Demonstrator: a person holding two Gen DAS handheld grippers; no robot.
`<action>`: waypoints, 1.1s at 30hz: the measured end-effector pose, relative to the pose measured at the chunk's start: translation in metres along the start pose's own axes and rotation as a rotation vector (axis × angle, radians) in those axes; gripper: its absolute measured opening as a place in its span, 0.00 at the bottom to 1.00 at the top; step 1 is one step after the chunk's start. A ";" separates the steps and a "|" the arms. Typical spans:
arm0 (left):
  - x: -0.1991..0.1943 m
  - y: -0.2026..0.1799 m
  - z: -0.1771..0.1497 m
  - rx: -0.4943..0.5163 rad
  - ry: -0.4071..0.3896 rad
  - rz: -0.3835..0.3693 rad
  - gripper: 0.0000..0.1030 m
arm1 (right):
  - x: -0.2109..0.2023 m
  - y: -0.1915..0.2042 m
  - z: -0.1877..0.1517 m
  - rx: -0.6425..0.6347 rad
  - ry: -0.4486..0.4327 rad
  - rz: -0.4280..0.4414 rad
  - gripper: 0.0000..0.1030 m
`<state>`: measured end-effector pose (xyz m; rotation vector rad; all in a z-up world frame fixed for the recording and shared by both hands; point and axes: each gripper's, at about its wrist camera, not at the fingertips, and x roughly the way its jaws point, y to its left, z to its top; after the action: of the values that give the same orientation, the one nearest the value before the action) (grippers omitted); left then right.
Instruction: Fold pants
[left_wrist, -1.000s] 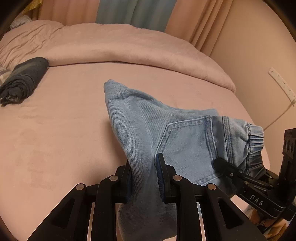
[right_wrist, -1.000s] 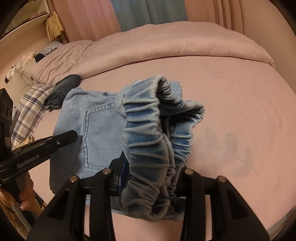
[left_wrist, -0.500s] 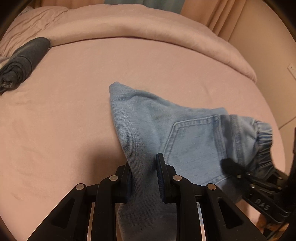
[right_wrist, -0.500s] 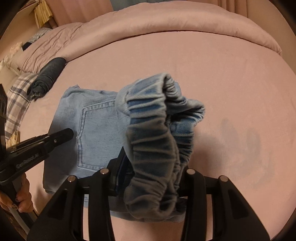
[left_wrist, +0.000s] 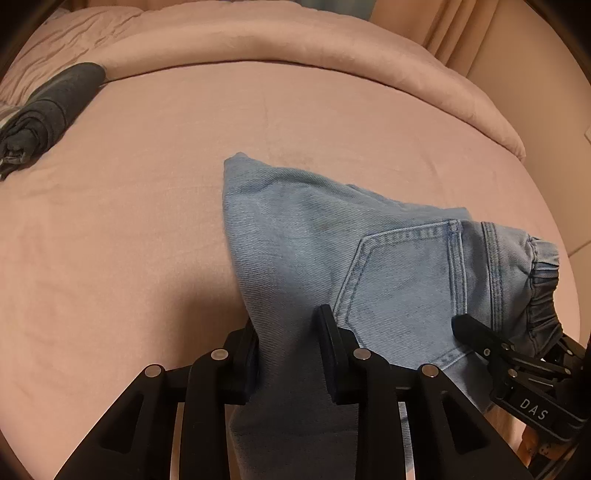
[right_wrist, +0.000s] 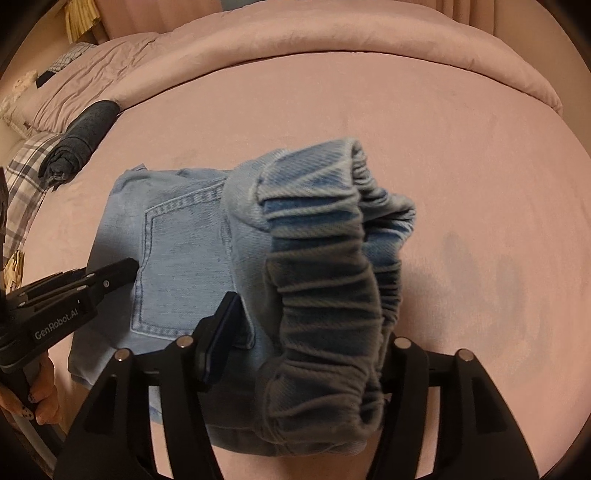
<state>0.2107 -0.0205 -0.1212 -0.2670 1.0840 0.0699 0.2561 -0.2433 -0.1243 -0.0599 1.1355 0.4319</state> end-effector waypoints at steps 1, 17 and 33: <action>-0.002 0.001 -0.001 -0.005 -0.003 -0.002 0.30 | 0.000 -0.002 0.000 0.010 -0.001 0.000 0.64; -0.139 -0.012 -0.034 0.033 -0.230 0.017 0.99 | -0.112 0.018 -0.019 -0.081 -0.252 -0.045 0.97; -0.176 -0.022 -0.064 0.033 -0.277 0.056 0.99 | -0.187 0.038 -0.050 -0.089 -0.431 -0.020 1.00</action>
<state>0.0770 -0.0452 0.0092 -0.1904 0.8168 0.1346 0.1343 -0.2783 0.0268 -0.0528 0.6910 0.4518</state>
